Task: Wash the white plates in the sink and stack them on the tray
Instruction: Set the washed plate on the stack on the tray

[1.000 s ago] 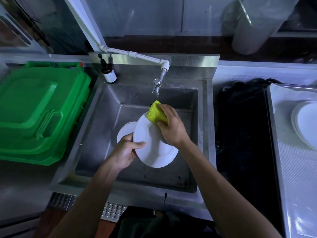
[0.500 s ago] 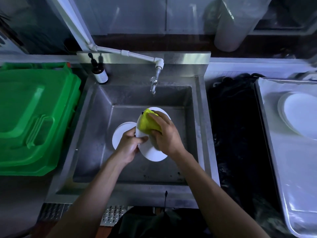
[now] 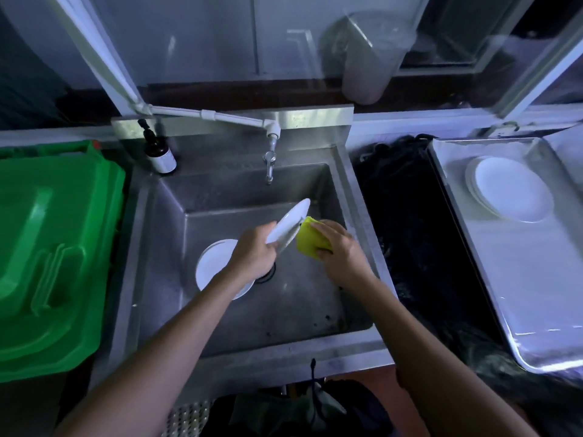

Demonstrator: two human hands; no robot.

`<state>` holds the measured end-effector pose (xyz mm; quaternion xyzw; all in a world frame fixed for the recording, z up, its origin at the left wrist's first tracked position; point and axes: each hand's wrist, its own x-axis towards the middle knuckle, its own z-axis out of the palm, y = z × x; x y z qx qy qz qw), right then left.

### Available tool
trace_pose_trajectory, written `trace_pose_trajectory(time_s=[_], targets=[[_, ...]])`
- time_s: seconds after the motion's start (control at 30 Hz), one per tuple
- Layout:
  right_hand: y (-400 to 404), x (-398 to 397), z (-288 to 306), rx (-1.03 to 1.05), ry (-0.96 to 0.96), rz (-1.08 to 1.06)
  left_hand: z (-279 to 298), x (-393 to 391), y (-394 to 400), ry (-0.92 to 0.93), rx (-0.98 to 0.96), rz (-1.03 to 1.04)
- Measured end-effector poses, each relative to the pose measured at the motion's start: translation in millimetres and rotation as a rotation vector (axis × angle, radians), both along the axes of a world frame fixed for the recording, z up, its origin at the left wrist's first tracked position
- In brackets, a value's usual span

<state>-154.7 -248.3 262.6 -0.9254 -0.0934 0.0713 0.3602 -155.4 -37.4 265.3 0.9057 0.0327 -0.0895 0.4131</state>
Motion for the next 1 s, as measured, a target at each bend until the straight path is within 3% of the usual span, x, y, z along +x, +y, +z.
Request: trace_pose_trajectory(time_s=[0.2, 0.4, 0.63, 1.0], targets=[[-35, -13, 10, 0.008, -0.032, -0.151, 11, 8, -21, -0.171, 0.321, -0.201], [-92, -15, 23, 0.051, -0.125, -0.283, 31, 35, -64, -0.433, 0.343, -0.412], [-194, -10, 37, 0.004, -0.14, -0.42, 50, 73, -165, -0.66, 0.377, -0.642], [-359, -2, 41, 0.063, -0.106, -0.549, 57, 122, -361, -0.759, 0.404, -0.731]])
